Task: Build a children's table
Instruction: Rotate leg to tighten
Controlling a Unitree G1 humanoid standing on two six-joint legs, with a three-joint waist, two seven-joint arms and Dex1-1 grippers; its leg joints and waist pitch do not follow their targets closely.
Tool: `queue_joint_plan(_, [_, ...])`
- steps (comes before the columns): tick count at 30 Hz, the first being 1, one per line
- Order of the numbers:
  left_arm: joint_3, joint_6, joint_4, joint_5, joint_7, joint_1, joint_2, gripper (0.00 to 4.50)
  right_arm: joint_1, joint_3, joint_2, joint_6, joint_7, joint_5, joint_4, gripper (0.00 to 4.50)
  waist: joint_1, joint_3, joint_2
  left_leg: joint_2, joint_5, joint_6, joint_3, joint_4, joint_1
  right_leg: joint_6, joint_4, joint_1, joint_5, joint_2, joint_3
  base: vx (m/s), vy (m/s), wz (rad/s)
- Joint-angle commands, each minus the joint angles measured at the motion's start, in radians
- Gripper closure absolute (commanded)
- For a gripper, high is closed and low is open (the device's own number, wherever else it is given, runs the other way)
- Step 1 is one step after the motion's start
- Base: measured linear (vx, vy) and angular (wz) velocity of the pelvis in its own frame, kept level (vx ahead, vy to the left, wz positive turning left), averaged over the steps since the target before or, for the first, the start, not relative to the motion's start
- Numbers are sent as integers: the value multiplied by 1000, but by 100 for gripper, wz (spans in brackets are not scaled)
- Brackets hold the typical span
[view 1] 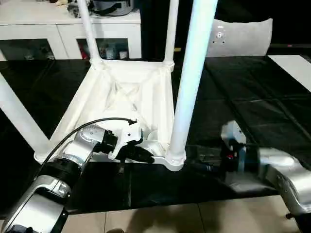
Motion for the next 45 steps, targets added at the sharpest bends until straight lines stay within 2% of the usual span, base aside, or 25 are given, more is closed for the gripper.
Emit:
queue_joint_plan(1, [-39,-2,-42,13,-55,22,6,450,-27,15,6,-25,23,-13,29,52,4,-61,1,20,-312,17,-9,-80,4,-137,-92,43,-480,-62,34,0,0,0])
queue_joint_plan(3, [-65,-8,-96,16,-88,41,8,450,-72,41,18,-56,59,-28,91,76,5,-67,1,23,-273,15,-7,-79,0,-185,-74,49,-360,-63,37,0,0,0])
queue_joint_plan(5, [-72,-16,-101,24,-90,40,7,450,-86,50,19,-65,79,-33,109,94,8,-67,-2,22,-245,22,0,-76,2,-217,-67,48,-282,-59,40,0,0,0])
queue_joint_plan(6, [-73,-17,-102,27,-90,39,6,450,-92,55,21,-66,88,-34,115,94,13,-69,0,23,-230,28,3,-73,5,-229,-64,48,-251,-59,41,0,0,0])
queue_joint_plan(7, [-73,-19,-102,28,-89,38,4,450,-97,59,20,-69,93,-37,120,117,16,-69,0,23,-219,31,3,-72,4,-233,-60,50,-235,-58,41,0,0,0])
queue_joint_plan(9, [-72,-23,-101,34,-84,32,-1,450,-119,77,22,-84,114,-51,145,128,28,-71,-2,23,-198,36,5,-71,3,-235,-56,53,-212,-60,40,0,0,0])
queue_joint_plan(11, [-71,-23,-101,40,-81,29,-3,450,-135,84,25,-94,127,-55,166,145,29,-70,-1,23,-201,32,4,-72,2,-233,-57,55,-224,-61,40,0,0,0])
queue_joint_plan(15, [-69,-13,-108,45,-74,28,1,450,-168,90,36,-102,162,-49,207,168,27,-66,-2,21,-238,23,2,-75,3,-205,-67,55,-319,-63,38,0,0,0])
queue_joint_plan(16, [-69,-13,-108,45,-73,28,2,450,-171,91,37,-102,165,-48,211,190,28,-66,-3,22,-239,22,2,-75,4,-200,-68,54,-327,-63,38,0,0,0])
queue_joint_plan(22, [-60,-8,-95,49,-72,26,9,450,-186,100,41,-97,201,-44,230,238,27,-67,-3,22,-222,25,1,-75,2,-206,-64,54,-294,-60,38,0,0,0])
queue_joint_plan(27, [-37,28,-101,30,-68,32,4,450,-181,98,43,-78,219,-28,227,253,28,-67,-3,22,-227,24,2,-75,4,-204,-66,53,-314,-61,39,0,0,0])
queue_joint_plan(30, [-10,85,-126,6,-25,37,-14,450,-162,81,59,-28,175,-6,189,254,27,-66,-2,22,-223,24,2,-75,3,-207,-66,53,-306,-58,39,0,0,0])
queue_joint_plan(33, [7,146,-152,5,37,43,-33,450,-147,71,98,-13,78,-27,173,254,26,-64,-2,21,-237,17,0,-77,4,-193,-70,52,-348,-61,38,0,0,0])
queue_joint_plan(34, [25,188,-171,0,92,48,-57,450,-138,70,136,-20,-18,-67,174,254,20,-61,-1,20,-258,6,0,-80,4,-177,-75,49,-393,-60,38,0,0,0])
queue_joint_plan(35, [29,198,-176,-1,106,50,-63,450,-136,69,146,-22,-43,-78,175,254,17,-58,-2,16,-280,-3,-2,-80,7,-159,-83,46,-452,-61,34,0,0,0])
queue_joint_plan(36, [34,212,-183,-2,124,52,-71,450,-135,69,159,-24,-75,-92,177,254,14,-58,-3,14,-284,-6,-4,-81,5,-147,-84,49,-478,-62,32,0,0,0])
queue_joint_plan(37, [47,260,-210,10,205,58,-104,450,-140,51,220,-5,-208,-124,195,254,11,-58,-2,13,-284,-9,-6,-82,3,-135,-86,50,-498,-62,31,0,0,0])
queue_joint_plan(39, [60,300,-225,18,276,59,-137,450,-150,29,277,5,-316,-143,216,255,-14,-55,-2,10,-306,-25,-10,-82,1,-104,-95,46,-567,-61,23,0,0,0])
queue_joint_plan(40, [66,317,-229,23,306,58,-152,450,-156,21,296,12,-353,-149,223,256,-18,-55,-2,7,-312,-22,-11,-81,2,-93,-100,45,-585,-60,21,0,0,0])
queue_joint_plan(41, [73,330,-229,29,340,56,-169,450,-163,14,313,17,-391,-159,233,256,-27,-57,-4,6,-309,-16,-11,-80,3,-85,-103,44,-587,-60,22,0,0,0])
queue_joint_plan(43, [89,355,-215,52,456,41,-225,450,-188,-10,370,24,-521,-190,274,256,-41,-57,-4,3,-308,-6,-8,-75,2,-94,-105,38,-573,-56,23,0,0,0])
queue_joint_plan(45, [97,358,-196,75,551,26,-274,450,-211,-27,412,19,-622,-218,312,256,-44,-57,-4,3,-306,0,-8,-74,4,-94,-108,36,-572,-55,22,0,0,0])
